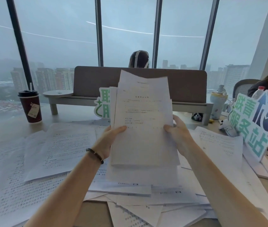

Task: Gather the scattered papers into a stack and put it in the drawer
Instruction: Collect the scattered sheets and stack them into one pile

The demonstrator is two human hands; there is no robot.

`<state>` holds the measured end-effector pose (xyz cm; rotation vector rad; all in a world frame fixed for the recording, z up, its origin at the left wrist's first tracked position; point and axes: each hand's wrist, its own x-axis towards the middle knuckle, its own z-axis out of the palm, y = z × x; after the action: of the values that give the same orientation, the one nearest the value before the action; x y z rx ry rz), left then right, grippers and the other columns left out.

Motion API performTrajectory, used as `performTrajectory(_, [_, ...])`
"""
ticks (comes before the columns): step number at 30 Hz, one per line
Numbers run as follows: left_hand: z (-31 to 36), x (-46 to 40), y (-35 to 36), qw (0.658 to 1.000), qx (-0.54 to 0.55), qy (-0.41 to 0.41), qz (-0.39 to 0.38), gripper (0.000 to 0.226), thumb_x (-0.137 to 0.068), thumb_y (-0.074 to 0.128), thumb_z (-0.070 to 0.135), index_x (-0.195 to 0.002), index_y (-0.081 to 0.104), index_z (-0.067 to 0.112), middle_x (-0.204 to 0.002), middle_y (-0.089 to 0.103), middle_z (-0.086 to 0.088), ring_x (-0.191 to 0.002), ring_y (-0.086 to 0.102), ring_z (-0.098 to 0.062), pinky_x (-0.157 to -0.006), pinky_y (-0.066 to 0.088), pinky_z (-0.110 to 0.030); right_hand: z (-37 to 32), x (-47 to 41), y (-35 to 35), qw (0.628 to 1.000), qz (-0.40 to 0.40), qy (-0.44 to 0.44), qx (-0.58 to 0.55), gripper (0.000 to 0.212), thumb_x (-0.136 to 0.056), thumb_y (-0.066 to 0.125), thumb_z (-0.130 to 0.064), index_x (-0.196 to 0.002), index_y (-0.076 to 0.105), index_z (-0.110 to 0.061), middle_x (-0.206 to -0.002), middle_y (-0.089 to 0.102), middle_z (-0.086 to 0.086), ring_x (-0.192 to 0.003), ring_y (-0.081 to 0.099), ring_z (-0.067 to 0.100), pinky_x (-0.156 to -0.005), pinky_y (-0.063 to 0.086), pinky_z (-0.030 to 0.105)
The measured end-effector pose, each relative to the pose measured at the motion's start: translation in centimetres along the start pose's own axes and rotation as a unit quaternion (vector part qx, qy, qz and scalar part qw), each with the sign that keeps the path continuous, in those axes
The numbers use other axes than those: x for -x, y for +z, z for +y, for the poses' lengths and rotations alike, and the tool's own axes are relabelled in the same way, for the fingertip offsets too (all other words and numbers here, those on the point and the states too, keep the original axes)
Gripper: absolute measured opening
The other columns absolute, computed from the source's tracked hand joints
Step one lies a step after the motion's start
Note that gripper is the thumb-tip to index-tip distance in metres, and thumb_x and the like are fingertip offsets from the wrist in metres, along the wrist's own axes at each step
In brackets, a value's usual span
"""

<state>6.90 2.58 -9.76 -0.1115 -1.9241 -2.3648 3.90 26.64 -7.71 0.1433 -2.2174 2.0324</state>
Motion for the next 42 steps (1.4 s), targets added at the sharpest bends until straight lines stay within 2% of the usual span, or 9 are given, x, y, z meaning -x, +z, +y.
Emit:
performTrajectory(3, [0.9,0.6,1.1,0.995,-0.051,0.08,0.021,0.021,-0.095,0.061,0.008,-0.112,0.069,0.017,-0.107,0.075,-0.003,-0.095,0.072,-0.018,-0.085,0.059,-0.038,-1.4,0.9,0.3,0.995,0.028,-0.096,0.024,0.042,-0.093,0.051,-0.002,-0.116,0.055,-0.037,-0.1,0.074,-0.004,-0.085,0.073,0.015,-0.076,0.061,0.038])
performTrajectory(7, [1.9,0.8,1.9,0.983,-0.053,0.168,0.056,0.02,-0.094,0.062,0.006,-0.106,0.069,0.021,-0.107,0.074,-0.001,-0.1,0.07,-0.02,-0.086,0.058,-0.036,-2.4,1.6,0.5,0.978,0.059,-0.2,0.01,0.047,-0.096,0.052,0.0,-0.134,0.048,-0.028,-0.113,0.068,-0.009,-0.1,0.067,0.006,-0.078,0.059,0.025])
performTrajectory(11, [2.4,0.9,2.2,0.972,-0.075,0.216,0.058,0.024,-0.095,0.062,0.008,-0.103,0.068,0.03,-0.108,0.073,0.003,-0.102,0.07,-0.017,-0.085,0.058,-0.037,-2.6,2.0,1.0,0.96,0.086,-0.261,0.046,0.051,-0.096,0.055,-0.004,-0.14,0.041,-0.025,-0.126,0.061,-0.003,-0.113,0.06,0.019,-0.091,0.058,0.042])
performTrajectory(17, [2.0,1.4,1.5,0.986,-0.037,0.158,0.03,0.015,-0.093,0.063,0.01,-0.105,0.072,0.015,-0.103,0.077,-0.004,-0.1,0.072,-0.026,-0.083,0.06,-0.04,-1.8,1.6,0.8,0.965,0.064,-0.253,0.013,0.051,-0.095,0.062,-0.013,-0.138,0.043,-0.032,-0.127,0.062,-0.008,-0.115,0.062,0.017,-0.092,0.057,0.047])
performTrajectory(25, [1.5,1.3,0.6,0.996,-0.011,0.082,-0.026,0.028,-0.085,0.067,0.019,-0.113,0.07,0.013,-0.115,0.073,-0.011,-0.107,0.069,-0.031,-0.093,0.054,-0.05,-0.6,1.0,0.6,0.971,0.035,-0.237,-0.002,0.057,-0.095,0.062,-0.024,-0.144,0.036,-0.037,-0.132,0.061,-0.01,-0.118,0.062,0.019,-0.091,0.057,0.048])
performTrajectory(29, [0.5,1.3,0.5,0.999,-0.003,0.049,-0.014,0.026,-0.086,0.07,0.018,-0.111,0.071,0.015,-0.113,0.074,-0.01,-0.108,0.068,-0.032,-0.096,0.053,-0.052,0.8,1.2,1.2,0.985,0.03,-0.162,-0.052,0.029,-0.098,0.058,-0.02,-0.125,0.05,-0.027,-0.12,0.066,-0.008,-0.112,0.065,0.021,-0.089,0.057,0.045])
performTrajectory(33, [0.2,1.3,0.6,0.999,-0.014,0.036,-0.008,0.019,-0.09,0.067,0.015,-0.108,0.072,0.016,-0.11,0.075,-0.008,-0.106,0.07,-0.03,-0.095,0.053,-0.052,2.0,1.2,1.8,0.994,0.029,-0.104,-0.015,0.019,-0.099,0.052,-0.017,-0.116,0.045,-0.017,-0.109,0.063,-0.008,-0.105,0.062,0.021,-0.094,0.052,0.053])
performTrajectory(39, [0.5,1.0,0.2,0.999,0.033,0.029,-0.015,0.021,-0.092,0.064,0.017,-0.111,0.071,0.018,-0.117,0.071,-0.014,-0.109,0.067,-0.037,-0.094,0.052,-0.056,1.9,1.4,1.6,0.988,0.018,-0.15,0.013,0.039,-0.101,0.052,-0.018,-0.131,0.039,-0.038,-0.124,0.063,-0.012,-0.111,0.063,0.016,-0.094,0.054,0.044])
performTrajectory(42, [0.1,0.9,0.2,0.999,-0.001,0.042,-0.003,0.018,-0.093,0.064,0.021,-0.11,0.072,0.021,-0.115,0.073,-0.011,-0.107,0.069,-0.033,-0.093,0.054,-0.054,2.2,1.5,1.7,0.986,-0.018,-0.154,0.056,0.048,-0.102,0.052,-0.022,-0.14,0.031,-0.043,-0.13,0.058,-0.012,-0.113,0.06,0.013,-0.092,0.051,0.036])
